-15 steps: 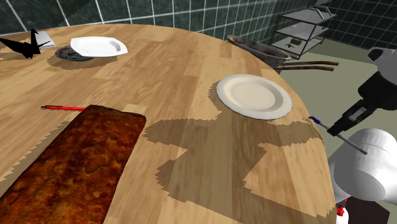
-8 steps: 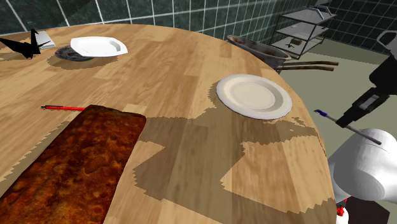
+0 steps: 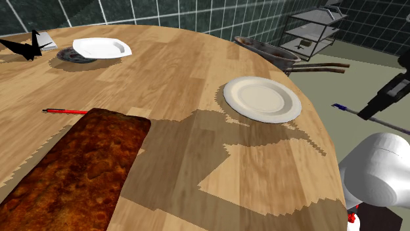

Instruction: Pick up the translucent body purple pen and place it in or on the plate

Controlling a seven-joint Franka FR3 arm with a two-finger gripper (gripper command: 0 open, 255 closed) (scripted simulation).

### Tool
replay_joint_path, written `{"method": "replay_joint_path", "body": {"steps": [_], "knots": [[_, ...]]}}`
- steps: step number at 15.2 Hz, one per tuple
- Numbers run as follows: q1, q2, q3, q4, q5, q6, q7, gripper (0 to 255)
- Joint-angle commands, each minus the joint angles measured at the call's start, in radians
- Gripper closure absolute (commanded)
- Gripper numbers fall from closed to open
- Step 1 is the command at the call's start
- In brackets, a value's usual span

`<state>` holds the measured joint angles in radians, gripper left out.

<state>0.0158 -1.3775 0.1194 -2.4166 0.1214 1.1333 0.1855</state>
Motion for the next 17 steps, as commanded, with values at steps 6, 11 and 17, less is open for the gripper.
{"method": "replay_joint_path", "body": {"steps": [6, 11, 17], "knots": [[-0.031, 0.214, 0.046, 0.052, 0.027, 0.166, 0.003, 255], [-0.06, 0.399, 0.087, 0.119, 0.041, 0.288, 0.011, 255], [-0.097, 0.629, 0.141, 0.243, 0.041, 0.4, 0.032, 255]]}}
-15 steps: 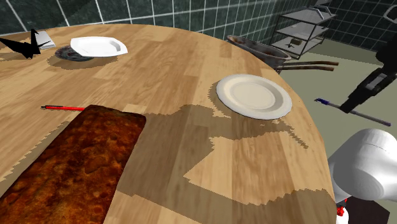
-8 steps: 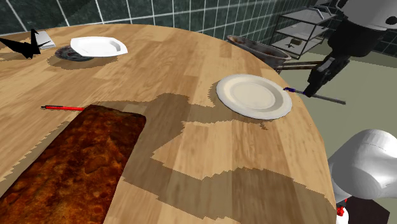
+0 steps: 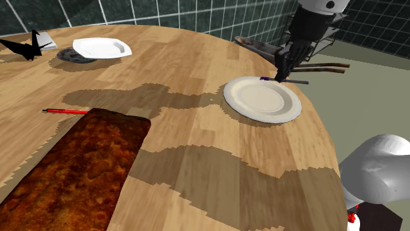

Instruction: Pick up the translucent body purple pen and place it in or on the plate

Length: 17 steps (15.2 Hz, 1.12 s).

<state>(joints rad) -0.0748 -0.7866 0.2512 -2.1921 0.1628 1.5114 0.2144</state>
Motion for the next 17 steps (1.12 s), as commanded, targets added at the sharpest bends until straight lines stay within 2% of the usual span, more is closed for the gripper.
{"method": "replay_joint_path", "body": {"steps": [1, 2, 17], "knots": [[-0.012, 0.077, 0.018, 0.043, -0.003, 0.036, 0.009, 255], [-0.018, 0.111, 0.027, 0.066, -0.006, 0.048, 0.013, 255], [-0.003, 0.06, 0.047, -0.161, 0.019, 0.225, 0.005, 255]]}}
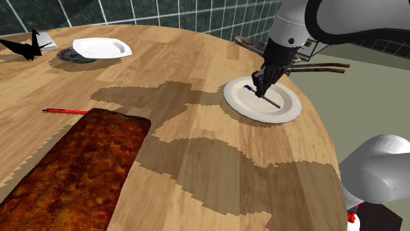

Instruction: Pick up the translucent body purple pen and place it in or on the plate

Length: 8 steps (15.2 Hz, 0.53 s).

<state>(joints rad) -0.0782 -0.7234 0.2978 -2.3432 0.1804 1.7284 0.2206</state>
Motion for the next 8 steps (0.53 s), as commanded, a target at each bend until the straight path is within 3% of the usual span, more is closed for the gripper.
{"method": "replay_joint_path", "body": {"steps": [1, 7, 8], "knots": [[0.001, -0.003, 0.0, -0.01, 0.001, 0.008, -0.001, 255], [0.001, -0.003, 0.0, -0.01, 0.001, 0.008, -0.001, 255], [0.001, -0.003, 0.0, -0.01, 0.001, 0.008, -0.001, 0]]}}
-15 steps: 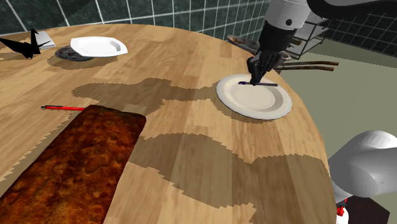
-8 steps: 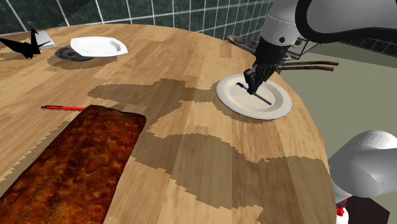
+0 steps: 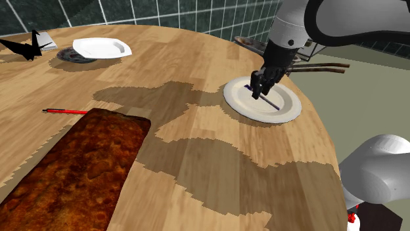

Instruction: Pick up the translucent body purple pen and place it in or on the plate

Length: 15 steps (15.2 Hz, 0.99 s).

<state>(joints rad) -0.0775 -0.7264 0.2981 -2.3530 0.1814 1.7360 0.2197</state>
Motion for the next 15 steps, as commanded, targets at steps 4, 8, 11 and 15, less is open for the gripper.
{"method": "replay_joint_path", "body": {"steps": [4, 8, 11, 15], "knots": [[0.0, 0.0, 0.0, 0.0, 0.0, 0.0, 0.0, 0], [-0.005, 0.011, -0.013, 0.108, -0.012, -0.097, 0.004, 0], [-0.007, 0.016, -0.016, 0.137, -0.015, -0.122, 0.005, 0], [-0.007, 0.016, -0.016, 0.137, -0.015, -0.122, 0.005, 0]]}}
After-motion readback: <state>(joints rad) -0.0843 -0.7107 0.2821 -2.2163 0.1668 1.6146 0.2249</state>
